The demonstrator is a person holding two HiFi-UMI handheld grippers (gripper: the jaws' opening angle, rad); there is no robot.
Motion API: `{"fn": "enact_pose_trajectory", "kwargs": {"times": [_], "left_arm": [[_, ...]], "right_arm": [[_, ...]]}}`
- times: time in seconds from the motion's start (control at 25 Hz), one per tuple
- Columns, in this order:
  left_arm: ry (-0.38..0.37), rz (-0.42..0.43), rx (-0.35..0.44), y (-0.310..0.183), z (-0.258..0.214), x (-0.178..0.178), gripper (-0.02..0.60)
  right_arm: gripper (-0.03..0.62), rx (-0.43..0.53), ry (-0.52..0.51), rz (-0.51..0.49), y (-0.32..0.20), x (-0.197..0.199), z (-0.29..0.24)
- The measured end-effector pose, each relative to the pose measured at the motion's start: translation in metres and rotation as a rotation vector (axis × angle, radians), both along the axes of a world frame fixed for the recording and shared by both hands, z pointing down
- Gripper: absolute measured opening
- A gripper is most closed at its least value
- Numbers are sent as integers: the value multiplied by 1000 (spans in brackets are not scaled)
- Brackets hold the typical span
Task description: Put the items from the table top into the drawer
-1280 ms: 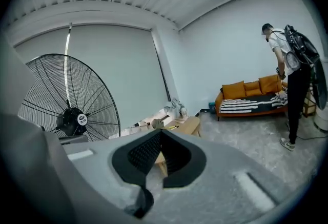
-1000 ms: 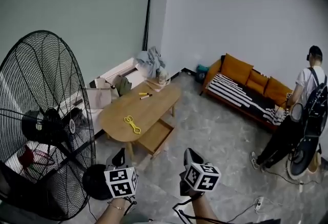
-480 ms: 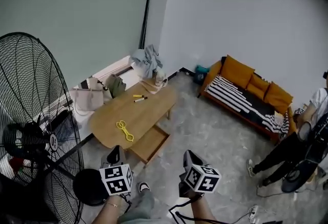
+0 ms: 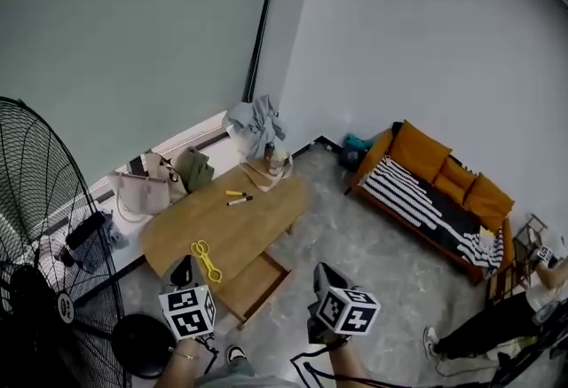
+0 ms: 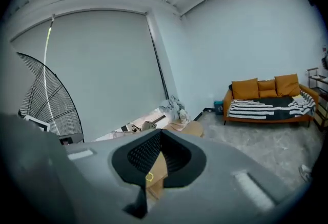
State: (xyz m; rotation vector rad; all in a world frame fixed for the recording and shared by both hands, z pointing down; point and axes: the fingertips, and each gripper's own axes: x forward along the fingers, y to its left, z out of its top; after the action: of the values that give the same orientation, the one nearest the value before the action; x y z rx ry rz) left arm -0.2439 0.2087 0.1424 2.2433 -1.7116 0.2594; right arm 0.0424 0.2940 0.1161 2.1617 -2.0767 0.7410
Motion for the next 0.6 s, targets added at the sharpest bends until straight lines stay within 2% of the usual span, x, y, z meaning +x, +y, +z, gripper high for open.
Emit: {"fn": "enact_pose_trajectory", "kwargs": {"times": [0.32,0.6], "left_arm": [[13,-73,-36,-71,17,-4,-8],[-14,-89,-70,-101,25,-3,-8]], "right_arm": [[5,-47,21,-108,-90,-8,12],[5,-95,8,-137,-136,-3,26]]}}
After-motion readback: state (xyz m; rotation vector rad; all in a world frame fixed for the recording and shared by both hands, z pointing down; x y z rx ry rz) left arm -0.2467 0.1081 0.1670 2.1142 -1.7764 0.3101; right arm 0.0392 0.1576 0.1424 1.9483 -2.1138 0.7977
